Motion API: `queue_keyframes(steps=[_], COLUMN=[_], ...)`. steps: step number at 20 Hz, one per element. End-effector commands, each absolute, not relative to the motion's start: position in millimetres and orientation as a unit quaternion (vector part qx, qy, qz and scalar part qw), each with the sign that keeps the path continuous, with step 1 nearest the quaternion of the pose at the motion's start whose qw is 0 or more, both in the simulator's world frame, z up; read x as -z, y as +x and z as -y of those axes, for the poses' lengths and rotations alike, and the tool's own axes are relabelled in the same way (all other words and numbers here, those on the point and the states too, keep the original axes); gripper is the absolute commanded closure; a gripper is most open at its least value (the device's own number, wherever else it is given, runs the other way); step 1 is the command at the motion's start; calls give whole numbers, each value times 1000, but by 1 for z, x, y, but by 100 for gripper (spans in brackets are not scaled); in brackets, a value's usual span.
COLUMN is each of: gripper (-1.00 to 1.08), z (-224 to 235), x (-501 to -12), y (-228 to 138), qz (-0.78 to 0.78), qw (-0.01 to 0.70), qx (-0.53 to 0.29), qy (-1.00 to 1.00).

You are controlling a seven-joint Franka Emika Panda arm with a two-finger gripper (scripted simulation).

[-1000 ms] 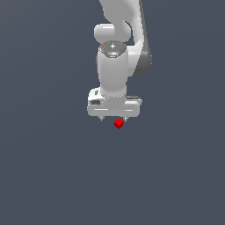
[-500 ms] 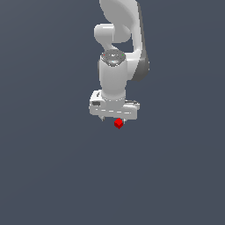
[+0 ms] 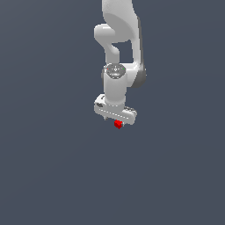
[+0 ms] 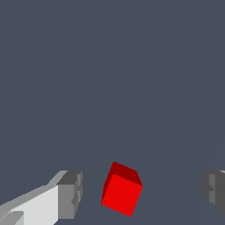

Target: Pick up the red cube and move it to a goal position.

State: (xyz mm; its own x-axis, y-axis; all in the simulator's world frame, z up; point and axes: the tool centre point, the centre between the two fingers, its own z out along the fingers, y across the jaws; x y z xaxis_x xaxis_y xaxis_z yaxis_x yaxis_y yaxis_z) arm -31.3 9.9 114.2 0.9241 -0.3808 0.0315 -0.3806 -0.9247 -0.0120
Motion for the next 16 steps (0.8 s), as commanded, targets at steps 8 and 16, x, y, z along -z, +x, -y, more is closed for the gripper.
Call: queue_keyframes(steps=[8,16], gripper=[-92,-92], z=[-23,-34], x=[-58,-28], y=[-62,-76], qz=[-308,-365], qw=[0,-1], qx=[7,2], qy=[-951,-931])
